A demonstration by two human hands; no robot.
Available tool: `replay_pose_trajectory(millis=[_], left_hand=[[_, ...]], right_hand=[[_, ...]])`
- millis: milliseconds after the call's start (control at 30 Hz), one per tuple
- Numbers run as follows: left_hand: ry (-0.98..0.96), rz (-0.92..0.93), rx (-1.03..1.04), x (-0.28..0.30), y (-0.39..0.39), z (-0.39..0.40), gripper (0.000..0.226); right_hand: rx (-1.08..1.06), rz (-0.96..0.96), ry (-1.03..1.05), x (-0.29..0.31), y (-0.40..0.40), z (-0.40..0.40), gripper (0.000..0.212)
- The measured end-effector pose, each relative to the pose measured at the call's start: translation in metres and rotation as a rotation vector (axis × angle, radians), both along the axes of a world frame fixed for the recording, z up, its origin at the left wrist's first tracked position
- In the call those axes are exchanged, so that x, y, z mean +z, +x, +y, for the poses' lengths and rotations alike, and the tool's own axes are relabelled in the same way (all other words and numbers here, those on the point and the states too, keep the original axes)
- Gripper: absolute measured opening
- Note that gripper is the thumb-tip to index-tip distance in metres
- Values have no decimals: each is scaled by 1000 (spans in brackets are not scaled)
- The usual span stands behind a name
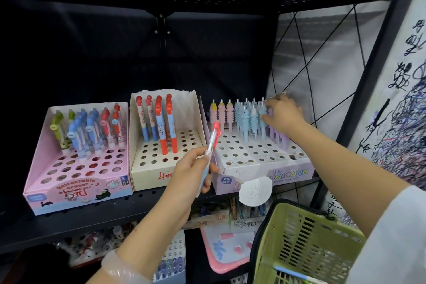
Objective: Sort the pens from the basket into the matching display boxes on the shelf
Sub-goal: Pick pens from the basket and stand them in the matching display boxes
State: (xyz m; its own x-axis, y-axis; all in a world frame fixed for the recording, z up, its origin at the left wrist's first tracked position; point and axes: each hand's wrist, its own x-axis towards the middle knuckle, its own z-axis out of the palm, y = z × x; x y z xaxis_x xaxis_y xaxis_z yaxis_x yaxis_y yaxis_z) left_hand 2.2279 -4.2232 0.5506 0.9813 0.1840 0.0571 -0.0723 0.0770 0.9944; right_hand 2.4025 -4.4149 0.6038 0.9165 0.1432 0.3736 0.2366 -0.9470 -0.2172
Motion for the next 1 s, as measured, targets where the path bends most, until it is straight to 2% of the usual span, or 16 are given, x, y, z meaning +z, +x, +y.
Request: replay_pose_trajectory(millis=[100,267,333,400,500,533,600,667,733,867,1000], left_hand=[[-21,0,14,0,1,4,22],[-28,-7,4,-2,5,1,24],[-18,-9,-5,-2,7,-2,24],[-21,-10,-6,-2,7,-3,23],[-26,-24,8,-2,6,-4,19],[-34,-30,12,-2,5,-4,16],[-61,-41,13,-1,3,-5,14],[-84,-49,9,-1,0,-5,17],[-113,-61,6,0,-3,-4,21],[-150,-76,10,1,-13,10,26],[-80,-92,36,-1,-25,34,25]], right_hand=[[31,-45,38,-4,-1,-1,56],[66,-52,-52,-4,0,-8,46],[71,-17,-102,1,-1,-9,49],[90,-62,-97,6,-9,-5,53],[244,-243,139,9,-36,14,41],[328,-224,264,10,-47,23,33],[486,19,484,9,-71,41,22],[611,362,671,5,-90,56,22],[706,560,810,-1,-99,65,25],[779,642,981,-6,-105,81,21],[859,666,999,-5,-114,104,17]])
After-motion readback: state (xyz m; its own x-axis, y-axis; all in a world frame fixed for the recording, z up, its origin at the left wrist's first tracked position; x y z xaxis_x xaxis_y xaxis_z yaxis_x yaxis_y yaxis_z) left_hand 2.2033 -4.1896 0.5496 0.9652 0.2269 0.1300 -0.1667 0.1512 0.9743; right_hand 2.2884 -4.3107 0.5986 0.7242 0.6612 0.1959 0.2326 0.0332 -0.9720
